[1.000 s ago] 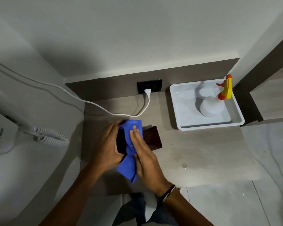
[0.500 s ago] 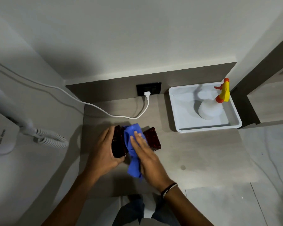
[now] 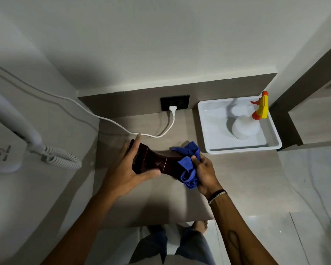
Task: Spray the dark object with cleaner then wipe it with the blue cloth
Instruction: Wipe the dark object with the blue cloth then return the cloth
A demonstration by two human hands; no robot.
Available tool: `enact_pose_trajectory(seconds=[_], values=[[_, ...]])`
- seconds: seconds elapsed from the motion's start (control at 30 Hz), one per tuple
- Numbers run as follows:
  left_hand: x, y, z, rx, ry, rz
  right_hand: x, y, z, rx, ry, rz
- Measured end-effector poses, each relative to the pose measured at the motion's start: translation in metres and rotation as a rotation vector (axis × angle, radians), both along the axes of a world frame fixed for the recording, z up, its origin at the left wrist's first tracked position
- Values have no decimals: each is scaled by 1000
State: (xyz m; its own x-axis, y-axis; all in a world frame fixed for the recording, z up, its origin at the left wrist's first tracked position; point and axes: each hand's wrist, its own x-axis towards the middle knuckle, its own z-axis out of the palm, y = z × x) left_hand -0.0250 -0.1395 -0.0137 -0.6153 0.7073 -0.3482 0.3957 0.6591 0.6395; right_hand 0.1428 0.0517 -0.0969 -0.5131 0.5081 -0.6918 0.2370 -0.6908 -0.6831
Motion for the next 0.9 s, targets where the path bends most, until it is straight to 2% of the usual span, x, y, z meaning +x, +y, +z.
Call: enact_pose_trajectory(seconds=[0.1, 0.2, 0.33, 0.4, 0.5, 0.53, 0.57, 0.6, 0.63, 0.7, 0.8, 0.9], values=[[-1, -2, 5, -177, 115, -137, -9, 7, -9, 18, -46, 19], [-2, 1, 3, -233, 284, -127, -18, 12, -8, 128, -114, 66], [3, 5, -10, -75, 531, -137, -25, 0, -2, 447, -197, 113], [0, 6, -9, -65, 512, -103, -21, -15, 7, 778, -222, 135], [10, 14, -11, -49, 480, -81, -19, -46, 25, 1030, -43, 314], [24, 23, -10, -107, 486, -58, -21, -58, 27, 1080, 61, 367], [39, 31, -12, -184, 505, -27, -20, -69, 27, 1203, 159, 467], [47, 34, -13, -201, 563, 4, -19, -81, 20, 1226, 254, 617], [41, 29, -13, -161, 577, -9, -18, -86, 9, 1323, 247, 705], [14, 13, -15, 17, 493, -30, -13, -71, -4, 1352, 103, 746], [4, 7, -8, 56, 493, -37, -2, -39, -10, 1180, -157, 729], [14, 15, -13, 52, 409, -25, -12, -53, 4, 1130, -47, 593]])
